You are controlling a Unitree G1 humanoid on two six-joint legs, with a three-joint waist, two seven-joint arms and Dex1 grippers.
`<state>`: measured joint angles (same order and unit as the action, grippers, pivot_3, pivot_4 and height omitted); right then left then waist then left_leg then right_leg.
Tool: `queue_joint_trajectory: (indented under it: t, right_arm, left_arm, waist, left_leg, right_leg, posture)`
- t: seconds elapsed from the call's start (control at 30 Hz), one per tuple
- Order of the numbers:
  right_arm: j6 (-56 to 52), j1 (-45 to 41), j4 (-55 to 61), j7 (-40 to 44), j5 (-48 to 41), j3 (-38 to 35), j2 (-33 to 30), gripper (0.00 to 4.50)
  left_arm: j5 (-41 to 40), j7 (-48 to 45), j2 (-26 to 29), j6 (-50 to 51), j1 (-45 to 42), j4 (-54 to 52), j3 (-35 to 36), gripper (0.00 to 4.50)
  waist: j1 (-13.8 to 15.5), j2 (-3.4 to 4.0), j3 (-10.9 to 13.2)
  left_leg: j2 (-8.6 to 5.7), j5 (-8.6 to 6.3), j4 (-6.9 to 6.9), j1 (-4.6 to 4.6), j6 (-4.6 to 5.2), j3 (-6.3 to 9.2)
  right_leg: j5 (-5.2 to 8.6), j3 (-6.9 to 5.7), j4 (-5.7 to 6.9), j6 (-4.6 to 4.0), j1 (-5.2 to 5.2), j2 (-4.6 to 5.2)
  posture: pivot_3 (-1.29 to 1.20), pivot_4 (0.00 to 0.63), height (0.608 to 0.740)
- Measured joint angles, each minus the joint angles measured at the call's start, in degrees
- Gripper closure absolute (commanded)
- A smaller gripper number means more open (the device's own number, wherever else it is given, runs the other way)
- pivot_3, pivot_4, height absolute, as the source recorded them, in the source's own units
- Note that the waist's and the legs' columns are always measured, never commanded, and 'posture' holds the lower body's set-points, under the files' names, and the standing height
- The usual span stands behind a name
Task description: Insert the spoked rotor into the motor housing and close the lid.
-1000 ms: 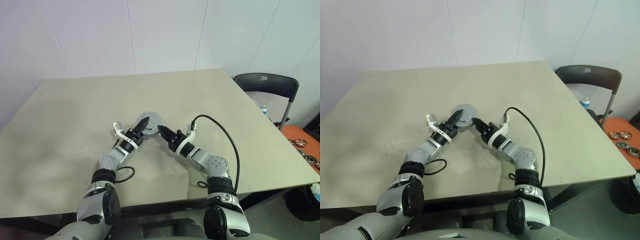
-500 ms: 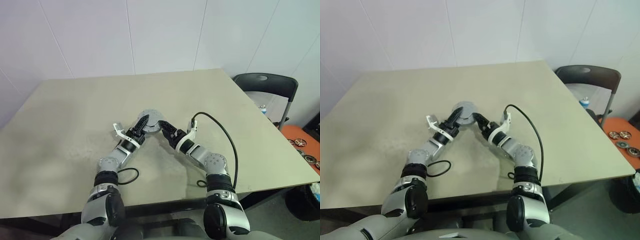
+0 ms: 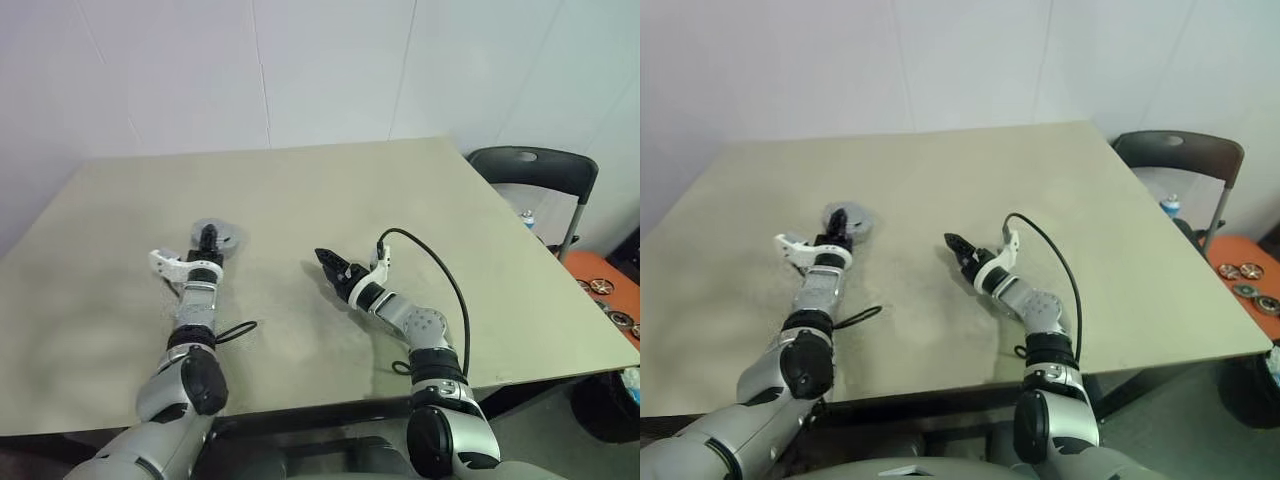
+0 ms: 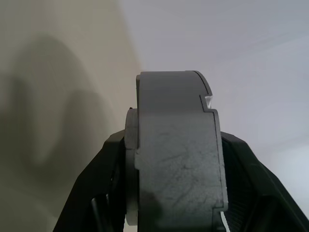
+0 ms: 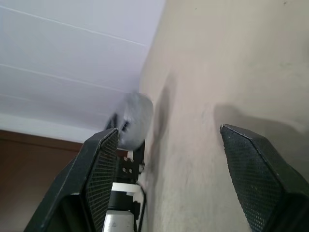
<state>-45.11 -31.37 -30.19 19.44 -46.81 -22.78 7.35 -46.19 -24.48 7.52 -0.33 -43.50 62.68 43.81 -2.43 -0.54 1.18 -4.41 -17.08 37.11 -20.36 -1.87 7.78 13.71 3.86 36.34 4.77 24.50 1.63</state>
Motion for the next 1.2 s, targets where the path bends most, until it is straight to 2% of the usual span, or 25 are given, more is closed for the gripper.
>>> queue_joint_trajectory:
  t: [0.4, 0.63, 0.67, 0.87, 1.0, 1.1, 1.2]
  right_arm:
    - [-0.08, 0.00, 0.00, 0.12, 0.08, 0.73, 0.04, 0.99]
    - [-0.03, 0.01, -0.36, 0.55, 0.59, 1.27, 0.01, 0.96]
    - [-0.03, 0.01, -0.38, 0.61, 0.60, 1.33, 0.01, 0.96]
    - [0.05, 0.01, -0.40, 0.78, 0.89, 1.34, -0.08, 0.96]
    - [-0.01, 0.03, -0.40, 1.31, 1.05, 1.56, -0.12, 0.96]
    - [0.09, 0.30, -0.30, 2.13, 1.52, 2.18, -0.24, 0.96]
    - [1.85, 1.42, 1.41, 3.21, 4.09, 5.07, -0.96, 0.96]
  left_arm:
    - [3.84, 3.95, 2.60, -6.80, -0.39, 4.63, -0.35, 2.26]
    - [5.23, 8.86, 3.33, -10.73, -0.76, 5.44, -0.38, 0.16]
    - [5.82, 10.31, 3.36, -12.01, -0.87, 5.44, -0.46, 0.04]
    - [11.26, 22.15, 4.98, -18.58, -0.02, 5.90, -3.04, 0.04]
    - [14.66, 28.83, 7.29, -21.13, 1.07, 5.98, -4.76, 0.04]
    - [15.86, 27.59, 8.37, -21.77, 1.60, 5.91, -5.06, 0.04]
    - [16.78, 18.71, 8.38, -22.16, 1.61, 4.40, -7.49, 0.04]
  waist:
    - [-0.81, -0.12, -0.09]
    - [-1.86, -0.21, -0.18]
    - [-2.00, -0.22, -0.19]
    - [-3.64, -0.24, -0.20]
    - [-3.46, -0.25, -0.20]
    - [-2.66, -0.30, -0.20]
    - [-1.25, -0.32, -0.20]
  left_leg:
    - [0.03, 0.01, 0.04, 0.22, -0.01, -0.04]
    - [0.06, 0.01, -0.02, 0.70, -0.01, -0.26]
    - [0.06, 0.00, -0.06, 0.88, -0.01, -0.28]
    - [0.13, 0.00, -0.06, 1.04, 0.00, -0.26]
    - [0.11, 0.00, -0.06, 0.95, 0.00, -0.26]
    - [0.01, 0.00, -0.01, 0.86, -0.01, -0.22]
    - [-0.08, 0.00, 0.03, 0.82, -0.01, -0.20]
  right_leg:
    - [-0.01, 0.01, 0.27, 0.02, -0.06, -0.05]
    - [-0.01, 0.05, 0.53, 0.02, -0.29, -0.04]
    - [-0.01, 0.06, 0.57, 0.02, -0.39, -0.05]
    - [-0.01, 0.07, 0.65, 0.01, -0.48, -0.11]
    - [-0.01, 0.07, 0.64, 0.01, -0.41, -0.07]
    - [-0.01, 0.03, 0.62, 0.01, -0.40, 0.02]
    - [-0.01, -0.05, 0.56, 0.01, -0.42, 0.04]
  posture:
    - [0.00, 0.000, 0.740]
    - [0.00, 0.000, 0.740]
    - [0.00, 0.000, 0.740]
    - [0.00, 0.000, 0.740]
    - [0.00, 0.000, 0.740]
    - [0.00, 0.000, 0.740]
    - [0.00, 0.000, 0.740]
